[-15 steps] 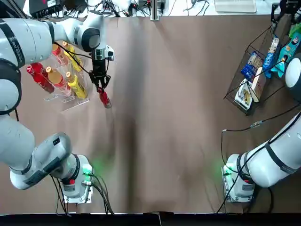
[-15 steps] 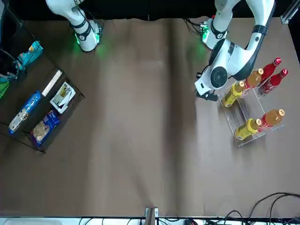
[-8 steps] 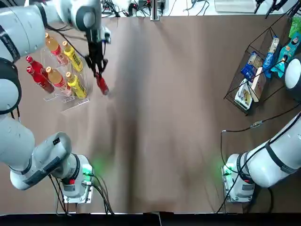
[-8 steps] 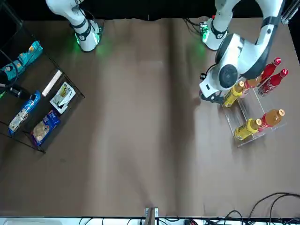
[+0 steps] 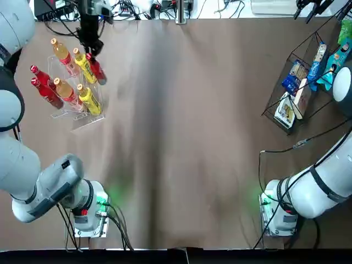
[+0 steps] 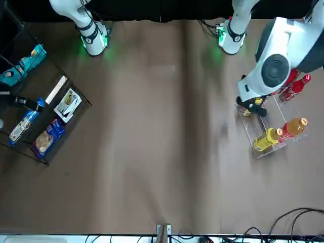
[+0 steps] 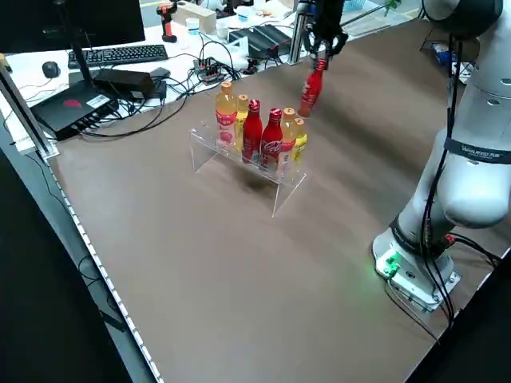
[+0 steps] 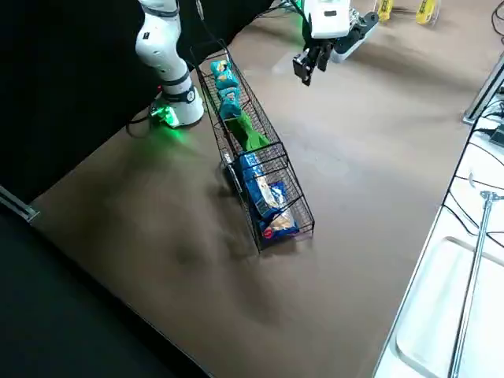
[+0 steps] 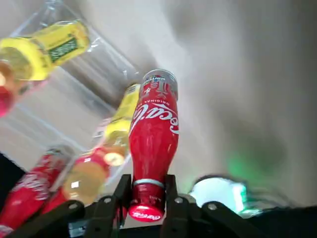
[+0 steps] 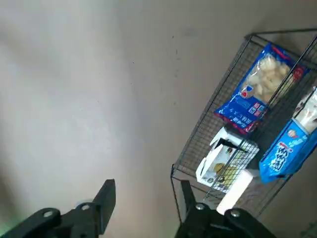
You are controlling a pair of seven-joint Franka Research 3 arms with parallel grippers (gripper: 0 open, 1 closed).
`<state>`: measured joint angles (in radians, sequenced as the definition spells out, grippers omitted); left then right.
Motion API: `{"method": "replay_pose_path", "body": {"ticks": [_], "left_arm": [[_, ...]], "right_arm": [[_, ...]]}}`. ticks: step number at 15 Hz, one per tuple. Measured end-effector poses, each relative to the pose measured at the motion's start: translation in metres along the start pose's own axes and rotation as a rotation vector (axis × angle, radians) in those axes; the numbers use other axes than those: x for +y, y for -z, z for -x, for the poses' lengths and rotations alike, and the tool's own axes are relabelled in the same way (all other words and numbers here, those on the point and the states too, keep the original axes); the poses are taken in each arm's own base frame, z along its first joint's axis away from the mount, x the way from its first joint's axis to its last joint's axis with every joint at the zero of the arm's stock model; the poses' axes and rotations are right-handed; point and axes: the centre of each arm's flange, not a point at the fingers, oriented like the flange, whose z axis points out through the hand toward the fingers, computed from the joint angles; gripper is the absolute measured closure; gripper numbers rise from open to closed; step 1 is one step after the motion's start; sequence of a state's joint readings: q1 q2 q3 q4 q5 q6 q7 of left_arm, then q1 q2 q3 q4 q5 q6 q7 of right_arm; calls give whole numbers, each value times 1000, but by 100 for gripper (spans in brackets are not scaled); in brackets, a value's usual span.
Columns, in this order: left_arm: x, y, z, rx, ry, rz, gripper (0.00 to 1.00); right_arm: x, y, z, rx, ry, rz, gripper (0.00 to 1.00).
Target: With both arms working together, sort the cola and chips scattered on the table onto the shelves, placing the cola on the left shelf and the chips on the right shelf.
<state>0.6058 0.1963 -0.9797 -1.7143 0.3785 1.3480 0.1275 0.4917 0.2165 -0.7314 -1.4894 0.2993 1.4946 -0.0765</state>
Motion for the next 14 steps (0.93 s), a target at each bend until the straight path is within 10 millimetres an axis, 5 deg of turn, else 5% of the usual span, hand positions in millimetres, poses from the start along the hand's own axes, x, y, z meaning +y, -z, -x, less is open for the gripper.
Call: {"method": "replay_pose_path", "body": {"ticks": [4, 7, 10, 14], "left_arm": [[-39, 13, 15, -39, -176, -108, 68], [-61, 14, 23, -109, -318, -199, 68], [-86, 9, 33, -168, -434, -228, 68], [-128, -2, 51, -230, -521, -225, 68]], "right_arm": [[8, 1, 0, 3, 45, -2, 24], [-17, -9, -1, -26, 119, 43, 1], [-57, -24, 1, -57, 217, 87, 0], [-59, -15, 19, -46, 243, 85, 0]]}}
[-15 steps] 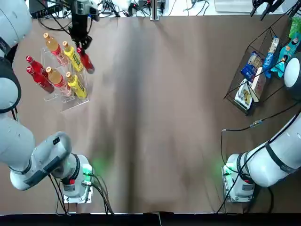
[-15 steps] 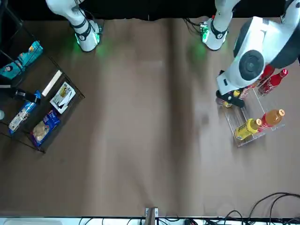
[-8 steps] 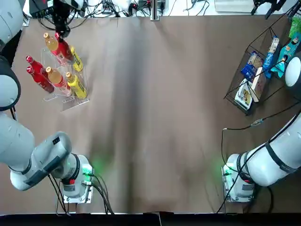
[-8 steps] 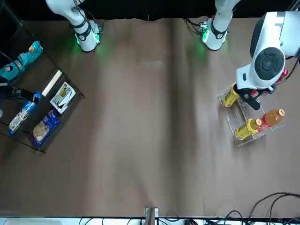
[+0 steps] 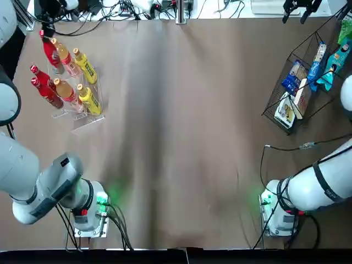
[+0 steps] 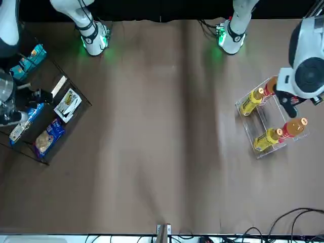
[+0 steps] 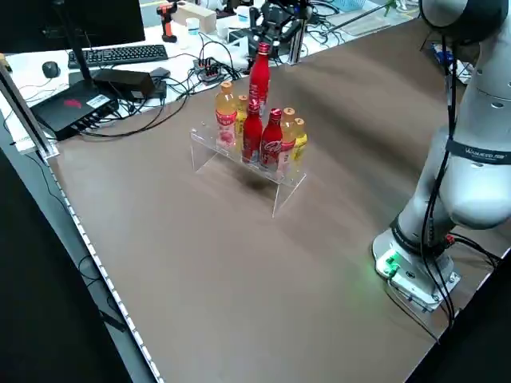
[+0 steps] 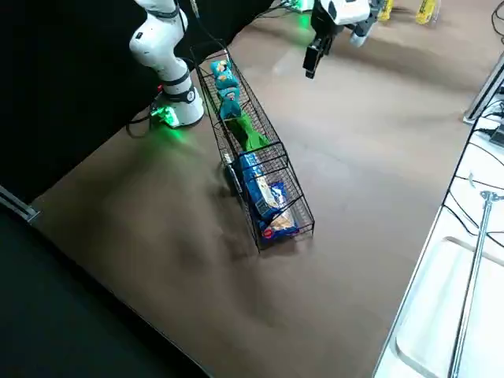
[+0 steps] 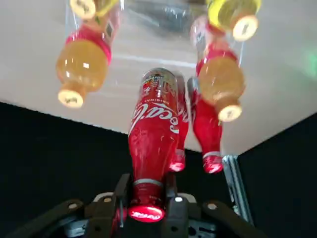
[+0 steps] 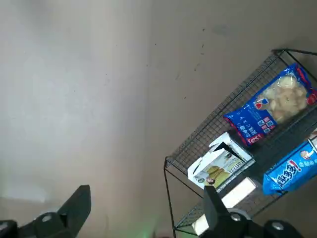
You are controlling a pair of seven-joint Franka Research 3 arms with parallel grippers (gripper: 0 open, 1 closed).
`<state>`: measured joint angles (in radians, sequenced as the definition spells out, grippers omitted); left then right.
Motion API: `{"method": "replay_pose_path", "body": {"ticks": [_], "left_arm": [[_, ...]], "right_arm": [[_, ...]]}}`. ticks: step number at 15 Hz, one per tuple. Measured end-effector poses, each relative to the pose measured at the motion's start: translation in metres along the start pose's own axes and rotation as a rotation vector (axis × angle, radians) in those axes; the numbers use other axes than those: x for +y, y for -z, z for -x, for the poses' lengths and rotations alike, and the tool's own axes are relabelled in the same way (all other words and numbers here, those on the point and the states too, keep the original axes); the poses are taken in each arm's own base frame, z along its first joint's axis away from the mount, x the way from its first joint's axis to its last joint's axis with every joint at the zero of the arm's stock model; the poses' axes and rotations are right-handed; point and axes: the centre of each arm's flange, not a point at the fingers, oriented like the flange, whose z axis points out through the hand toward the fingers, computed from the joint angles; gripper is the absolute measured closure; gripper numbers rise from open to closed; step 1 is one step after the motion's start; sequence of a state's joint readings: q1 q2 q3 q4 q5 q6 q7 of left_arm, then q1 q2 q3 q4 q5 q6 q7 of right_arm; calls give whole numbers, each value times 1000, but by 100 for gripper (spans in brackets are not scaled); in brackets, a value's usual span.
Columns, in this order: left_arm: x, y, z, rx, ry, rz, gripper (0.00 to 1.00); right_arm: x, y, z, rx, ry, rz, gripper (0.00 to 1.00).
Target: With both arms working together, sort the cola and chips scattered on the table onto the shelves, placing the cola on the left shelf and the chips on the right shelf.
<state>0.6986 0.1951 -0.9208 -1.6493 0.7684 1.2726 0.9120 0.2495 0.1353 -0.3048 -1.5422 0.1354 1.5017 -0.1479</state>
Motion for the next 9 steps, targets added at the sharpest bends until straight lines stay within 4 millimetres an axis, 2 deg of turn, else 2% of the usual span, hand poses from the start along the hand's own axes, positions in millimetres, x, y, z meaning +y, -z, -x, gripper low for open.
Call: {"method": "replay_pose_path", "body": {"ticks": [3, 5, 9], "left_arm": [[-11, -12, 16, -35, -39, -1, 68], [-16, -19, 24, -36, -48, 8, 68], [-35, -34, 30, -17, -56, -22, 68]], "right_arm": [[-17, 4, 21, 37, 46, 17, 0], [-29, 0, 35, 41, 69, 24, 0], [-26, -5, 46, 32, 54, 46, 0]]}}
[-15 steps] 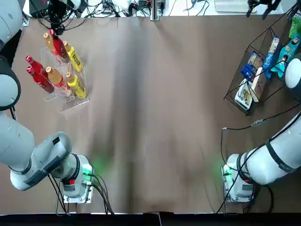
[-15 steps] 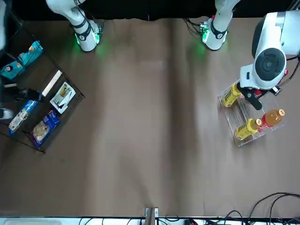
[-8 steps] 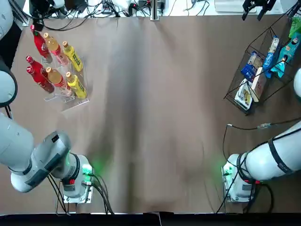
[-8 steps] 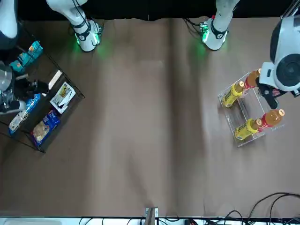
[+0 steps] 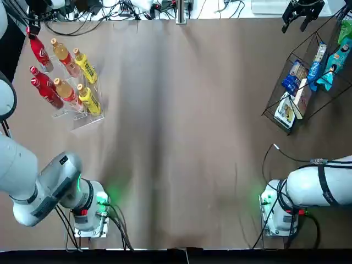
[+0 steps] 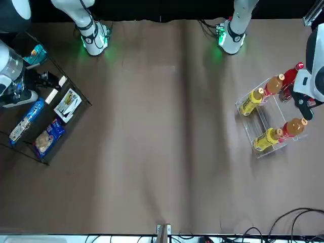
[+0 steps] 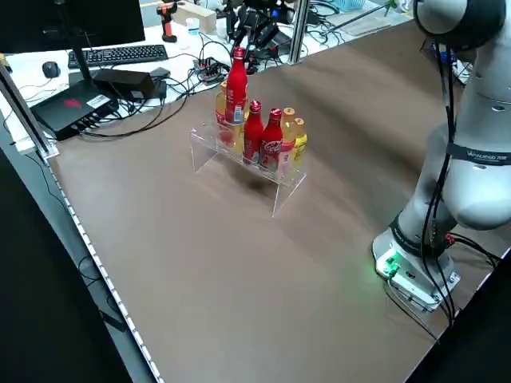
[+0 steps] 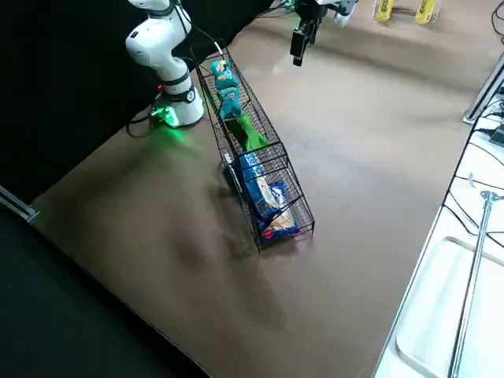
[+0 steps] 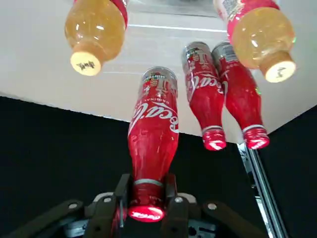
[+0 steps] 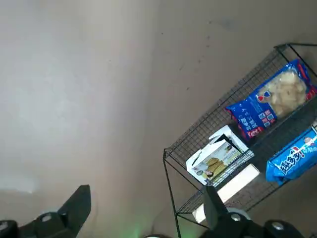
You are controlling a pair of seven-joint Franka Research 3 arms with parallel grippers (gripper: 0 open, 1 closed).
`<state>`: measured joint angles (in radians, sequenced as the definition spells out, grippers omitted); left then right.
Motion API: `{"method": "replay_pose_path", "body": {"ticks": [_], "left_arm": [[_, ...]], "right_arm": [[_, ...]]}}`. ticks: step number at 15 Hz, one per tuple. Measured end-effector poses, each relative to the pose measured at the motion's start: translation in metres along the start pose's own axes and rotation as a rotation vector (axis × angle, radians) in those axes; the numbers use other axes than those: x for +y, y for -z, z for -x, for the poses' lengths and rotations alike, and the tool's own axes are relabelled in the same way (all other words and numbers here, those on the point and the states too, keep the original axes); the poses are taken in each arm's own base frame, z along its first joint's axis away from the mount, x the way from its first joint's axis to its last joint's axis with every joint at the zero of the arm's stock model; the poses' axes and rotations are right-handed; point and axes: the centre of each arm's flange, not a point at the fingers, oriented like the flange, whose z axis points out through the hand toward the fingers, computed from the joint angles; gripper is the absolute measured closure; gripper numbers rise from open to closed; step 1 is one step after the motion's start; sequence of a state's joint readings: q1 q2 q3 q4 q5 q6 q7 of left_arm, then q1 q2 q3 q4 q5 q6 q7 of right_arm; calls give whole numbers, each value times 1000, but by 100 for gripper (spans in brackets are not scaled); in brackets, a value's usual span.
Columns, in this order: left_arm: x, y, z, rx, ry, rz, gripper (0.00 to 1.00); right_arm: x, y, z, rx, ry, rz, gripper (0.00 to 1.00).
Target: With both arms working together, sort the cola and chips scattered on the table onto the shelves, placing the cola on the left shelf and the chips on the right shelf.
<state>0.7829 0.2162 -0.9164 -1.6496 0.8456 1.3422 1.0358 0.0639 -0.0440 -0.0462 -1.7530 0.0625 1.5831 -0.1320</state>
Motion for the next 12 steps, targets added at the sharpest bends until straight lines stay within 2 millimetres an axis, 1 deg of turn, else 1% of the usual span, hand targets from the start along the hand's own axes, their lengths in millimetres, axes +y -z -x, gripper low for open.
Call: {"method": "replay_pose_path", "body": {"ticks": [1, 2, 5, 7, 9, 12], "left_arm": [[-4, -5, -4, 3, -8, 0, 68], [-14, -17, -14, 14, -26, -7, 68], [-25, -33, -24, 15, -40, -11, 68], [-29, -41, -27, 15, -47, -3, 68], [-31, -44, -29, 21, -49, -4, 68], [-35, -49, -25, 30, -40, -8, 68]], "right_arm": [[1, -1, 0, -2, -15, 1, 0], [0, -2, -1, -1, -29, 12, 0], [-2, 0, -3, 22, -35, 28, 0], [-2, 1, -5, 37, -37, 31, 0], [-2, 2, -6, 44, -38, 32, 0], [-7, 2, -7, 47, -28, 34, 0]]}}
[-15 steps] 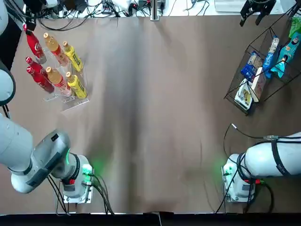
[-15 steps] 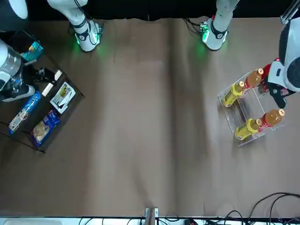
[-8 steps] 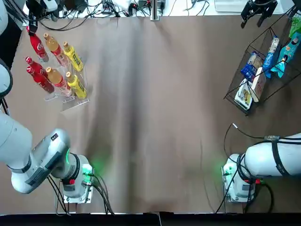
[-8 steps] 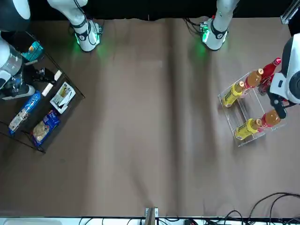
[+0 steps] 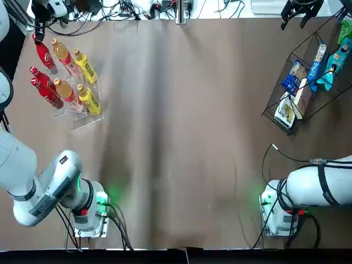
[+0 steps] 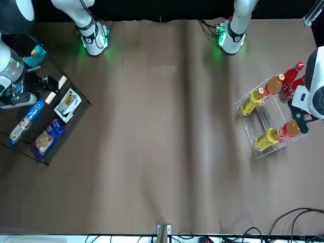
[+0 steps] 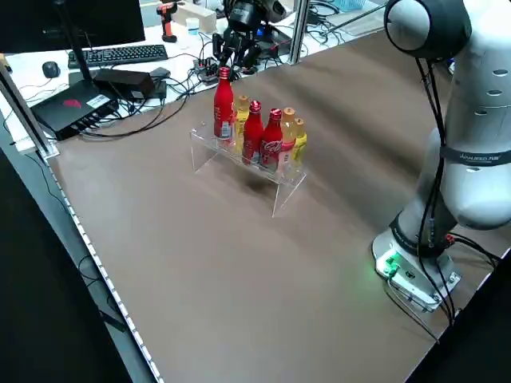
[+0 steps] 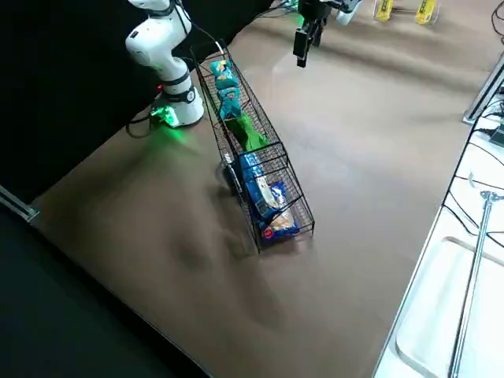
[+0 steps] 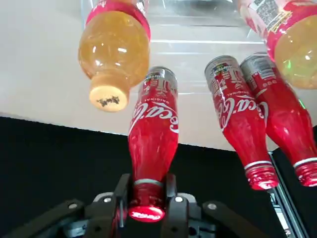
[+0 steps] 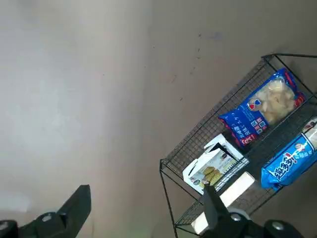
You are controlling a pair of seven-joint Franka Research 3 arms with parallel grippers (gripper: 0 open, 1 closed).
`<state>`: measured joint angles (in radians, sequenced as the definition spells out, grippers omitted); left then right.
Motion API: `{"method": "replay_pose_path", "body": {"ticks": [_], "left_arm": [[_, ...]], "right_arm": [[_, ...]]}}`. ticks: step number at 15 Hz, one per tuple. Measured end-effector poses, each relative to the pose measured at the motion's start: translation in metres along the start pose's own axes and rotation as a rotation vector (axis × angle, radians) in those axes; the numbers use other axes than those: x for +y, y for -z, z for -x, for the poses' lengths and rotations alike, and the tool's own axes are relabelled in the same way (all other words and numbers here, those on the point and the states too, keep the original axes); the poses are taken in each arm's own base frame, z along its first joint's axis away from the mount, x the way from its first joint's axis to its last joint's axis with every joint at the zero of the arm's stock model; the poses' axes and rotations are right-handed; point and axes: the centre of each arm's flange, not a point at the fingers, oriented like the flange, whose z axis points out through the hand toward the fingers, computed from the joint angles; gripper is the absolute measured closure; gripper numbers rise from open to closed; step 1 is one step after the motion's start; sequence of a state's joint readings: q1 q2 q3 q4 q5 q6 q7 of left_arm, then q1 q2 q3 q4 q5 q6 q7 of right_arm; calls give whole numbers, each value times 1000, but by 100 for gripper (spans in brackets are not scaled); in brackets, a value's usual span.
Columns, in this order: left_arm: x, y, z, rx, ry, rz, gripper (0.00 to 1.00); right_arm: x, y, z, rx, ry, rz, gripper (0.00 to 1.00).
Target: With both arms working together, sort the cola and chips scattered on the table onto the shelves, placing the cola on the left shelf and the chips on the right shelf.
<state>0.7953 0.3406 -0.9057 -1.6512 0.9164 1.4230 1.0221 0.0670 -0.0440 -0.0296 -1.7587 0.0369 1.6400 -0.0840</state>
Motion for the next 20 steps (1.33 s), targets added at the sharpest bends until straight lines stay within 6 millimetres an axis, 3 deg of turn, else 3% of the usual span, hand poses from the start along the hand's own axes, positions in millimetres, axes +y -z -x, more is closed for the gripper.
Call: {"method": "replay_pose_path", "body": {"ticks": [4, 11, 20], "left_arm": [[-3, -7, 3, 5, 7, 7, 68], [-2, -2, -3, 9, 37, -5, 68], [-1, 3, -13, 13, 44, -16, 63]], "right_arm": [[-12, 2, -4, 26, 21, 4, 0], [-18, -1, -4, 21, 32, 4, 0], [-10, 4, -9, 71, 18, 7, 0]]}}
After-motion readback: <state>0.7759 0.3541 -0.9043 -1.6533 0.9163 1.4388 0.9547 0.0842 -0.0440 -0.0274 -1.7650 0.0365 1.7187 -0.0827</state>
